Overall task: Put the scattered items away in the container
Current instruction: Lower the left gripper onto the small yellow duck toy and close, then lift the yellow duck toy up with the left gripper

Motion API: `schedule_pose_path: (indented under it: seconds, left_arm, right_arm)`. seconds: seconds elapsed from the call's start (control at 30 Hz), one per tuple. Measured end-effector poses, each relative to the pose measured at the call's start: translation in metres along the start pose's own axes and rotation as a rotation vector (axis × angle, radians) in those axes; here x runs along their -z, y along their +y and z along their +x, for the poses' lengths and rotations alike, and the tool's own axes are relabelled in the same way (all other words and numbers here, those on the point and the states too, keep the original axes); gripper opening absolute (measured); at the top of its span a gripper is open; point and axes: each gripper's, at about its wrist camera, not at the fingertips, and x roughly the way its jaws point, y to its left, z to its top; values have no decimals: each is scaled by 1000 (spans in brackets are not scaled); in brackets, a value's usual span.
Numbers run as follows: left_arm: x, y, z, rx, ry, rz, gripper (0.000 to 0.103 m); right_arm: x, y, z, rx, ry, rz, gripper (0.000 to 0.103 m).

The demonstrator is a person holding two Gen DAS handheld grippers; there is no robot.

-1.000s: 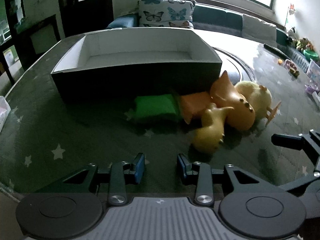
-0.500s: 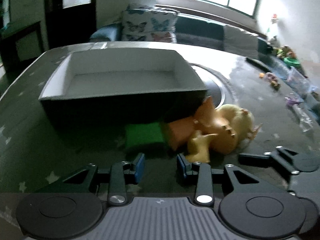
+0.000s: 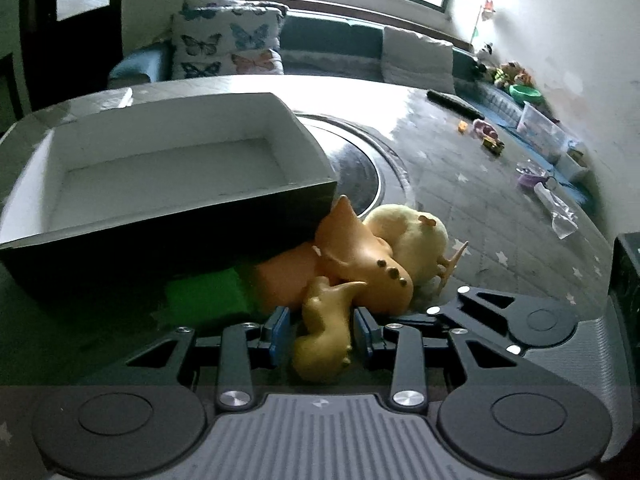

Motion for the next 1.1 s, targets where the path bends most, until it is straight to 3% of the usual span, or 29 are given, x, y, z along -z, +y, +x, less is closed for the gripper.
schedule_pose_path:
  seconds: [0.13, 0.3, 0.67, 0.93, 1.1]
  left_arm:
    - [-2, 1, 12, 12, 37, 0, 38]
    - [-2, 8, 22, 27, 68, -21, 33]
    - [-5, 13, 6, 36, 40, -35, 29]
    - [-32, 22, -12, 47, -21, -72, 27]
    - [-62, 34, -11, 54, -58, -117, 11]
  right_arm:
    - [-1, 1, 6, 1, 9, 1, 75]
    - [-1, 0, 12, 7, 12, -1, 64]
    - [-1, 0, 1, 3, -13, 4, 50]
    - [-32, -6, -15, -16, -95, -4, 49]
    - [-68, -20, -13, -17, -143, -35, 49]
